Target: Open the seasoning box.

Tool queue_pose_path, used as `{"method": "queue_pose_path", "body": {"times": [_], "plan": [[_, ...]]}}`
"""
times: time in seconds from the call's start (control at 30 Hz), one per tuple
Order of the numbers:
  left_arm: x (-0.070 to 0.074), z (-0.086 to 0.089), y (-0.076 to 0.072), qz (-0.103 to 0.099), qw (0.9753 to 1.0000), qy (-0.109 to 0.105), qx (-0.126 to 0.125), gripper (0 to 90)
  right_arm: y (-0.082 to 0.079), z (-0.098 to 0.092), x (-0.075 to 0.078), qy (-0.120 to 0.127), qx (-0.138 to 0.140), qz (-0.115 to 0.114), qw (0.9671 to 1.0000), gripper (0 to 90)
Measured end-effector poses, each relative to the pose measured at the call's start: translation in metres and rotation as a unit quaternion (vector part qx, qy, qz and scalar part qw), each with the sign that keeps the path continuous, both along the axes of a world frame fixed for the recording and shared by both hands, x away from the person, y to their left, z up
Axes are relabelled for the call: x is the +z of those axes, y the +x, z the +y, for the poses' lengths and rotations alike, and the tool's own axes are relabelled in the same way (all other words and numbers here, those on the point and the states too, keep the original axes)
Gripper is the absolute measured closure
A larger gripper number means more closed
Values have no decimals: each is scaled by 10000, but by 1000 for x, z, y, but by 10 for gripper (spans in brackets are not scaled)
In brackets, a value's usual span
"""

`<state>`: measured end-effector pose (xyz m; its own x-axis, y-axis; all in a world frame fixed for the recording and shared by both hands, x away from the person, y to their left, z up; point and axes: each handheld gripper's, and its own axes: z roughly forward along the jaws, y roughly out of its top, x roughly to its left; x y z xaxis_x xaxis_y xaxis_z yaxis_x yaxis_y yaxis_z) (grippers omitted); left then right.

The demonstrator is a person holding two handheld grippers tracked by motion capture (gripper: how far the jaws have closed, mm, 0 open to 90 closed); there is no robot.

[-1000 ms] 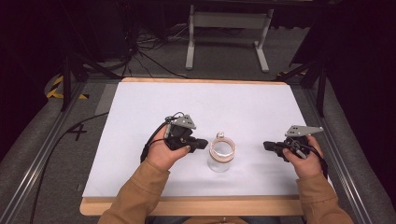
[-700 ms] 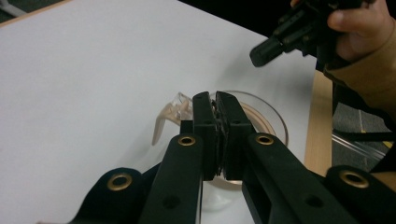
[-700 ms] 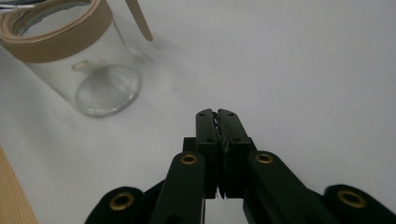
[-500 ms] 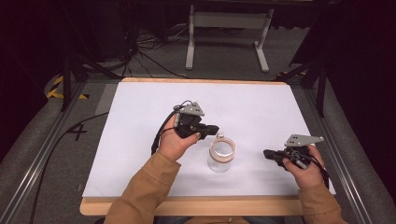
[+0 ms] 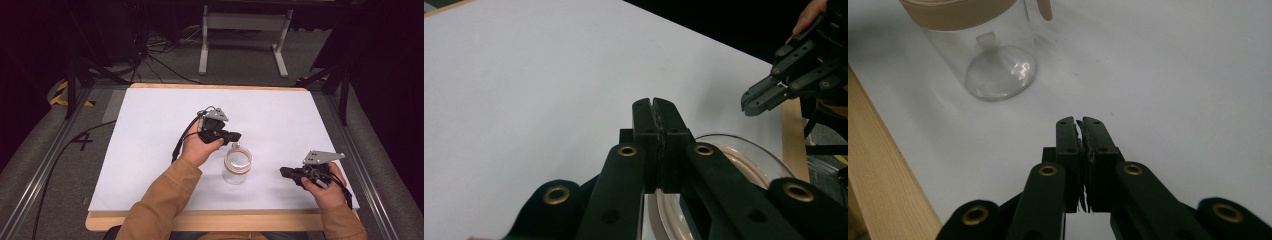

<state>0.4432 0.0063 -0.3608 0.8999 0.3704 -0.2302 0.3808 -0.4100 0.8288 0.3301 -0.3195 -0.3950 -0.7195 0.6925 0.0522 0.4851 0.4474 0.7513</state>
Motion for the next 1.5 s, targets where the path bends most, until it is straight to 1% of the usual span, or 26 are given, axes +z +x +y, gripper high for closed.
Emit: {"method": "queue_pose_path", "body": {"times": [0.03, 0.23, 0.27, 0.37, 0.4, 0.47, 0.7, 0.77, 0.87, 1.0, 1.17, 1.33, 1.5], "plan": [[-1, 0, 0, 8, 10000, 31, 31, 893, 0, 0, 0, 1, 2, -5, 10000, 874], [-3, -1, 1, 15, 10000, 56, 43, 897, 0, 3, 0, -12, 64, -16, 10000, 874], [-3, -1, 1, 6, 9999, 110, 23, 897, 0, 3, 0, -11, 73, -17, 10000, 874], [-3, -1, 1, 3, 9999, 131, 38, 899, -1, 6, -1, -10, 109, -19, 9999, 874], [-3, 0, 1, 29, 9999, 140, 37, 899, -1, 7, -1, -23, 132, -11, 9999, 874], [-4, -1, 1, 42, 9999, 107, 48, 899, -2, 10, -1, -24, 164, -10, 9999, 874], [-4, -1, 1, 47, 9999, 98, 49, 900, -5, 20, 4, -10, 329, -109, 9994, 875], [-4, -1, 2, 65, 9999, 92, 55, 900, -8, 24, 8, 97, 399, -157, 9990, 878], [-5, -1, 2, 78, 9999, 72, 53, 900, -10, 33, 11, 282, 562, -163, 9979, 884], [-4, 0, 3, 96, 9999, 88, 31, 900, -10, 48, 12, 365, 757, -191, 9963, 895], [-5, -1, 3, 88, 10000, 39, 25, 900, -9, 63, 10, 457, 906, -168, 9947, 899], [-6, 0, 4, 135, 9999, 40, 14, 900, -7, 73, 11, 487, 933, -239, 9942, 900], [-6, 0, 4, 125, 9999, 26, 9, 900, -6, 75, 10, 541, 890, -205, 9943, 900]]}}
